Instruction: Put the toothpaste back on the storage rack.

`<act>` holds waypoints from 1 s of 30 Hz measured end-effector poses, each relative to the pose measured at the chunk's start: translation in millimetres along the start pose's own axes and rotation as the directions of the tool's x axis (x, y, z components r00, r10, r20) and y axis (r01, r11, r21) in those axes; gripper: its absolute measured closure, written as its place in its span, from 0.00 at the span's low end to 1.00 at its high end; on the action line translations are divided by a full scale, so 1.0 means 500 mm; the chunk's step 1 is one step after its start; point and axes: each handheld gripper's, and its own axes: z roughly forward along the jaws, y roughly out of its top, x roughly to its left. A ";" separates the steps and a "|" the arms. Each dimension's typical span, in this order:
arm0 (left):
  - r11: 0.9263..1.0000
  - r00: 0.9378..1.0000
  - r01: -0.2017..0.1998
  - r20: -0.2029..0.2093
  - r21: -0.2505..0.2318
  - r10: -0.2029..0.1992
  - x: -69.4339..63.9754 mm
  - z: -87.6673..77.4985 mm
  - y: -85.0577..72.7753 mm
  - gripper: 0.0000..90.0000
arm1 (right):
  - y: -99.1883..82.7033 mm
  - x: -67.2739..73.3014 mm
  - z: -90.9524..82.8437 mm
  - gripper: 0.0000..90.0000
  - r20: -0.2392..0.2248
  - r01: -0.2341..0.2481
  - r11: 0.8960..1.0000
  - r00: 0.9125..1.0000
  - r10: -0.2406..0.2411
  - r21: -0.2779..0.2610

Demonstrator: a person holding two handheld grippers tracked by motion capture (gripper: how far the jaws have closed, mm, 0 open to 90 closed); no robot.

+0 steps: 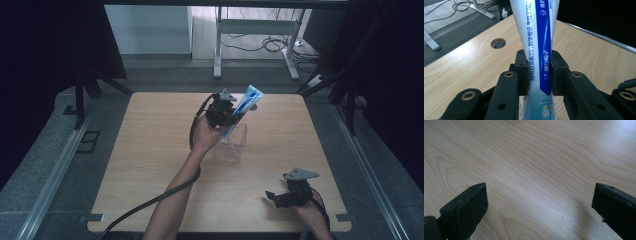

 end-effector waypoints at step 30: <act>0.995 0.996 -0.083 -0.021 0.054 0.084 -0.030 0.052 -0.052 0.80 | 0.002 0.002 -0.002 0.01 0.007 0.010 1.000 1.000 -0.010 0.002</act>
